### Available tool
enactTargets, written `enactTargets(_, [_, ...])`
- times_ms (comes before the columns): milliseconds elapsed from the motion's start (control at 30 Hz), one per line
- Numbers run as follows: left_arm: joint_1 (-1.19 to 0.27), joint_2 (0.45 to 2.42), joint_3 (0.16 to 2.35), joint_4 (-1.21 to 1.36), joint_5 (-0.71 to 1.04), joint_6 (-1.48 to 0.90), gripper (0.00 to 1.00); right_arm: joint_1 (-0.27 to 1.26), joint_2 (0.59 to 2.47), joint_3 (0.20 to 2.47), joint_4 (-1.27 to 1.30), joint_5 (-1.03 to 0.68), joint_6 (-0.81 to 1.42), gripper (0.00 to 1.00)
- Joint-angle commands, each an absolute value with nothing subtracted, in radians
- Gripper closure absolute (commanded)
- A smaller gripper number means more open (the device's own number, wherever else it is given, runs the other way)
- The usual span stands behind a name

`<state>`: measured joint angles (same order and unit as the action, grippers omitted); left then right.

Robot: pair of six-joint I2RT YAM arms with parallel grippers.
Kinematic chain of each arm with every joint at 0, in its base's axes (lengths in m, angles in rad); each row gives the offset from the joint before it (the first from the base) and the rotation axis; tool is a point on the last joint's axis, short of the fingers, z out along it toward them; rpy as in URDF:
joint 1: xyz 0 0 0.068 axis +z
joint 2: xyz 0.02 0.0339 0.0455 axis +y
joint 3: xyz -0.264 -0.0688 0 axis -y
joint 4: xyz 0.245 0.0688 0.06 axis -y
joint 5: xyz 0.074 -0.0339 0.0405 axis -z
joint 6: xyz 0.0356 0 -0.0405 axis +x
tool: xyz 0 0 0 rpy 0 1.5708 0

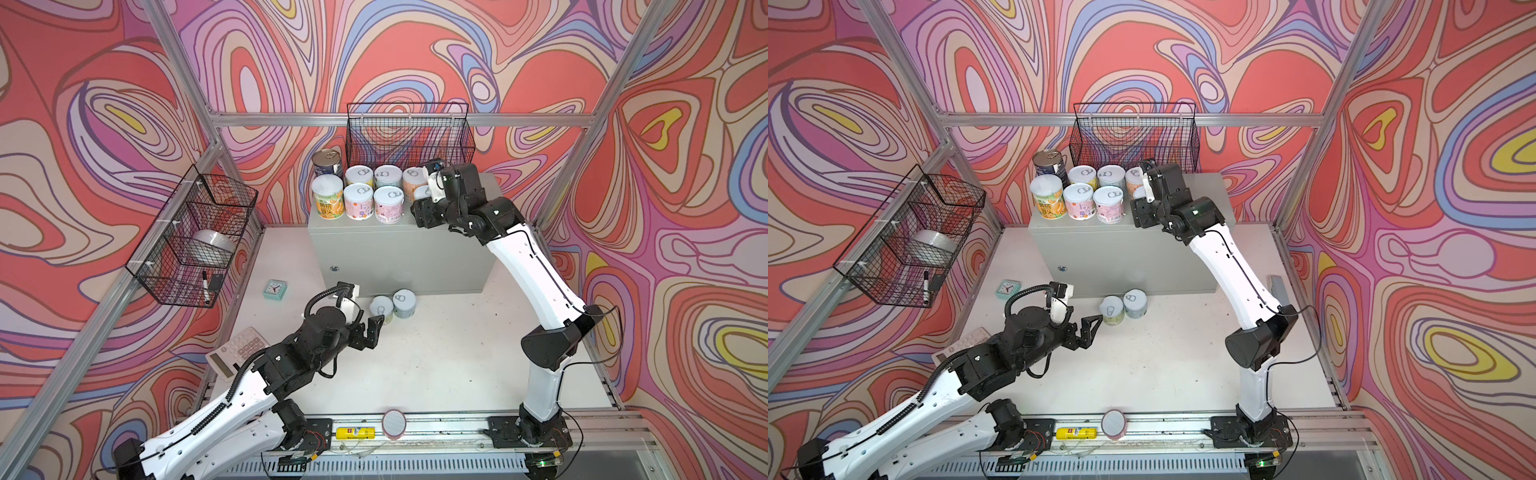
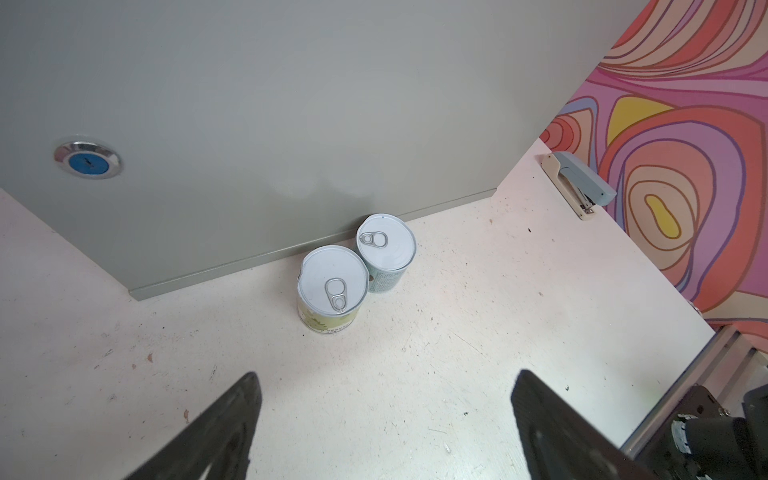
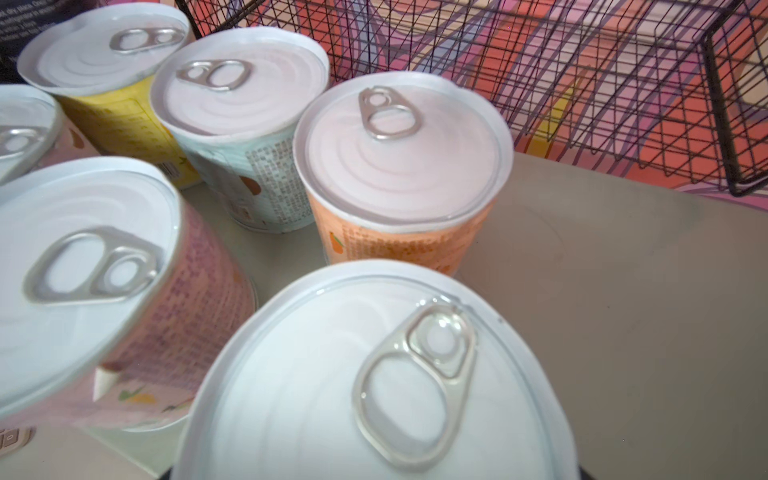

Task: Place and organize the canned foods onto the counter
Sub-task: 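Lift the yellow-labelled can with the right gripper up to the box top, then lower the yellow-labelled can onto the box top at the row's end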

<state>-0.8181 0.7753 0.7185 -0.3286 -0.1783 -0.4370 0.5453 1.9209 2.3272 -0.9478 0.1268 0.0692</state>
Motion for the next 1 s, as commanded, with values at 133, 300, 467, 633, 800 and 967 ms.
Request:
enactTargets(133, [-0.815,0.772,0.739,-0.31,-0.199,-0.422,0.05,0.542,1.917,2.361,-0.897,0.13,0.078,0.33])
enactTargets(300, [-0.815,0.779,0.739,-0.306,-0.197,-0.42,0.05,0.542,1.894,2.349,-0.877,0.126,0.078,0.22])
enactTargets(467, [-0.815,0.787,0.741,-0.302,-0.194,-0.419,0.05,0.542,1.863,2.322,-0.849,0.123,0.079,0.19])
enactTargets(633, [-0.815,0.796,0.742,-0.298,-0.187,-0.419,0.05,0.542,1.87,2.35,-0.869,0.138,0.071,0.15])
enactTargets(800, [-0.815,0.8,0.743,-0.295,-0.186,-0.416,0.05,0.543,1.865,2.362,-0.859,0.149,0.069,0.15])
enactTargets(967, [-0.814,0.804,0.746,-0.29,-0.182,-0.411,0.04,0.541,1.809,2.339,-0.807,0.157,0.075,0.13])
